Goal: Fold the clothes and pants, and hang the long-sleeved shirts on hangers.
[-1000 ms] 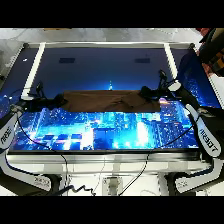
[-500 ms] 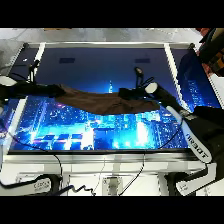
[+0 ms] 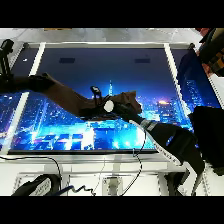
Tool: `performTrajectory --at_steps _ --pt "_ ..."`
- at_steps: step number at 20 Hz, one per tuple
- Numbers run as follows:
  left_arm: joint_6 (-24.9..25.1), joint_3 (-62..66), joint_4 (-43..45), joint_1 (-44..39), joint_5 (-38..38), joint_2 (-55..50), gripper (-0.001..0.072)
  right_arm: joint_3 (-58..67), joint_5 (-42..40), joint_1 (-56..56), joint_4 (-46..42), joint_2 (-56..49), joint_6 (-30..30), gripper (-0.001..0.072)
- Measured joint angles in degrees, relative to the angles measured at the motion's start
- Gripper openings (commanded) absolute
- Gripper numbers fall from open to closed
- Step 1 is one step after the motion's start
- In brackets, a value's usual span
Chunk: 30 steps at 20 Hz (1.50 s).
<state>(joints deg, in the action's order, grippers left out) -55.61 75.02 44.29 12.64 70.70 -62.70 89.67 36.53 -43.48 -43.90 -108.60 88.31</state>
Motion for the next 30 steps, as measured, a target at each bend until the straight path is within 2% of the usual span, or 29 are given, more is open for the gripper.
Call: performTrajectory --at_steps 4,8,14,15,16,18,19,21,24,30 --pt "-0.17 0.02 -5.9 -3.56 -1.38 -2.75 0.0013 2.89 4.22 2.23 -4.52 -0.39 0.7 0.0017" --pt "-3.3 0.02 -9.03 -14.1 -6.88 -9.66 0.0012 4.11 11.56 13.2 -10.93 2.4 0.92 0.0017" --pt "-6.51 1.7 -12.48 -37.57 -27.98 -24.44 0.002 4.55 21.88 36.13 -16.37 9.11 1.07 0.0018" --pt "-6.88 2.56 -13.35 -40.57 -31.34 -26.71 0.0224 4.52 23.58 39.56 -16.85 9.88 1.07 0.002" --pt "-6.99 3.43 -14.12 -43.32 -34.8 -28.83 0.072 4.52 24.87 42.4 -17.16 10.38 1.05 0.0089" --pt "-7.1 4.61 -15.08 -47.23 -41.27 -31.78 0.0717 4.28 27.19 47.17 -17.7 11.02 0.61 0.0499" --pt "-7.21 4.96 -15.3 -48.37 -43.98 -32.65 0.0717 3.96 28.02 48.98 -18.01 11.17 -0.33 0.0526" --pt "-7.1 5.46 -15.76 -49.42 -47.93 -33.51 0.0716 2.93 29.07 51.25 -18.71 11.1 -2.49 0.0527" --pt "-7.04 5.77 -15.98 -48.72 -50.34 -33.46 0.0714 0.79 31.08 52.81 -18.36 9.29 -5.44 0.0569" --pt "-7.02 5.95 -16.06 -44.24 -47.52 -31.87 0.0713 -2.8 39.1 51.82 -4.83 1.36 -18.4 0.0586"
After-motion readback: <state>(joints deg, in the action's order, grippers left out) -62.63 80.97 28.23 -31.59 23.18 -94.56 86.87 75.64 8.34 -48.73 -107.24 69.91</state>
